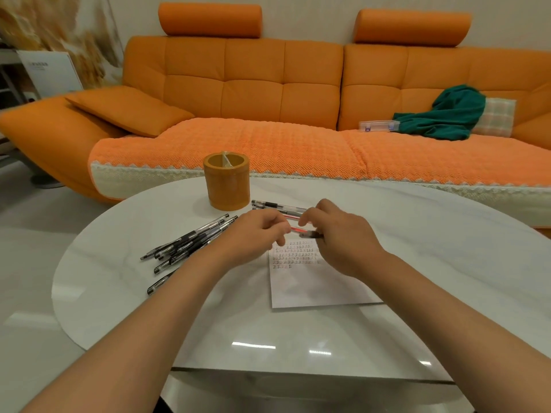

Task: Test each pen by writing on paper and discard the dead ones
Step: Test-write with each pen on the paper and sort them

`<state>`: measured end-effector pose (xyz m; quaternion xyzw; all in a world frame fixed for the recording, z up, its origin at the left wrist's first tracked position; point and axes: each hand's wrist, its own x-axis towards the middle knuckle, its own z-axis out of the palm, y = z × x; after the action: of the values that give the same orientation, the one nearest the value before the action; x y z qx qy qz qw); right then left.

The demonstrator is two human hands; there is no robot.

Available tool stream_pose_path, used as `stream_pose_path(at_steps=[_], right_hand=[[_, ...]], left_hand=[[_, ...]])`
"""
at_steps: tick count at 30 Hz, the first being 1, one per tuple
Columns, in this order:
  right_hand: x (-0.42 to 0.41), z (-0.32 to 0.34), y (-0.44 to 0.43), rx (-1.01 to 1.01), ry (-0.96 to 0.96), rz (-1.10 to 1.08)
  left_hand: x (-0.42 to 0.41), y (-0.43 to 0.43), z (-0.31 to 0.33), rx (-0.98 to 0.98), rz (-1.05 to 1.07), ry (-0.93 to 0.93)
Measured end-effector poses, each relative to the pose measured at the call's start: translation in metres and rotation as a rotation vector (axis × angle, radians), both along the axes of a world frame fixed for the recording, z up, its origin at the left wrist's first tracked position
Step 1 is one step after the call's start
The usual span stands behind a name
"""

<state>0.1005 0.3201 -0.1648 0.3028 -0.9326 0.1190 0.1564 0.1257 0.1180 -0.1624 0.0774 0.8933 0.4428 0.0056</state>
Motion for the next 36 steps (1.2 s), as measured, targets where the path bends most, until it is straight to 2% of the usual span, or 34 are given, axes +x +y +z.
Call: stream_pose_path(at_steps=[5,11,15,19,23,30,36], right_hand=[[0.003,0.002,-0.010,0.214,-0.045,-0.140],[0.009,-0.003,-0.020,0.213,-0.041,-0.072],[0.011,-0.001,-0.031,0.181,-0.084,-0.077],[0.013,-0.003,-0.042,0.182,-0.119,-0.103],[0.011,-0.003,-0.056,0.160,-0.166,-0.112],[0.000,-0.010,-0.078,0.040,-0.297,-0.070],[-0.027,-0.019,-0.088,0.136,-0.350,-0.074]], left_hand=[[0.013,0.004,0.008,0.066,-0.082,-0.034],[0.017,-0.006,0.008,0.060,-0.059,-0.056],[0.019,-0.022,0.011,-0.085,-0.010,-0.077],[0.018,-0.048,0.006,-0.455,0.195,0.000],[0.024,-0.069,0.004,-0.699,0.254,-0.049],[0.031,-0.078,0.000,-0.779,0.242,-0.064],[0.029,-0.078,-0.006,-0.778,0.244,-0.012]])
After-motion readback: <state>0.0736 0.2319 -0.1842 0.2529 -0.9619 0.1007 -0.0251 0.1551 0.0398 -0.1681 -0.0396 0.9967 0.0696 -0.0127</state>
